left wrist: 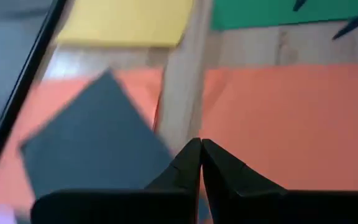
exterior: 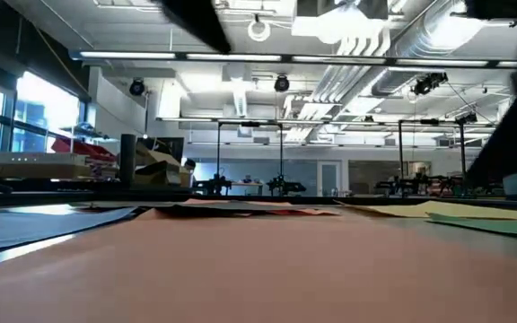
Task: Organize paper
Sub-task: Stack the orange paper on top of the orange paper
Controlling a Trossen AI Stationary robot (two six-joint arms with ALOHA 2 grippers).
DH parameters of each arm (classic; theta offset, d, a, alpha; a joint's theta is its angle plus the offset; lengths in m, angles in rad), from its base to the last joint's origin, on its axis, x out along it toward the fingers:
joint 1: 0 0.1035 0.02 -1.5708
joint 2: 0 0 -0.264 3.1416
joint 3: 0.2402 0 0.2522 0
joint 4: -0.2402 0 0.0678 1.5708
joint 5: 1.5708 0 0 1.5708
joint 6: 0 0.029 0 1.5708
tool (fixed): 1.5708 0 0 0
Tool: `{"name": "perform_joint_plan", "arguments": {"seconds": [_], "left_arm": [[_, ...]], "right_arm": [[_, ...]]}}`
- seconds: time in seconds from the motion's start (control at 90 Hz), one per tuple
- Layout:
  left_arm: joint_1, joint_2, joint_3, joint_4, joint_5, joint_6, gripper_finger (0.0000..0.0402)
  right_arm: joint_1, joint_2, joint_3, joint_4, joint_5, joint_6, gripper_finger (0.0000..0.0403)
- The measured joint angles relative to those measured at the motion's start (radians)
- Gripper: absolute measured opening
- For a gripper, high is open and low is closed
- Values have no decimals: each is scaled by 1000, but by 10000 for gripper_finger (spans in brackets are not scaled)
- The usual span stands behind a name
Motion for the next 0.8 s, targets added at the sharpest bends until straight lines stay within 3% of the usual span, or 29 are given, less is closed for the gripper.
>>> {"name": "perform_joint_plan", "arguments": {"seconds": [0.156,0.322,0.411,0.522,0.689,0.8], "left_arm": [[-92,-78,-130,-68,-69,-316,0],[-74,-106,-250,-84,-87,-489,0],[-38,-110,-291,-78,-78,-512,0],[7,-107,-334,-75,-59,-512,0],[44,-108,-374,-36,-69,-505,0],[94,-109,-404,71,-67,-443,0]], "right_arm": [[-104,-39,11,71,-53,-329,254],[-229,-114,4,83,-51,-675,252],[-320,-163,-50,100,-64,-870,245],[-459,-238,-177,242,-139,-1128,230],[-682,-317,-379,659,-389,-1364,206],[-763,-305,-433,784,-516,-1438,196]]}}
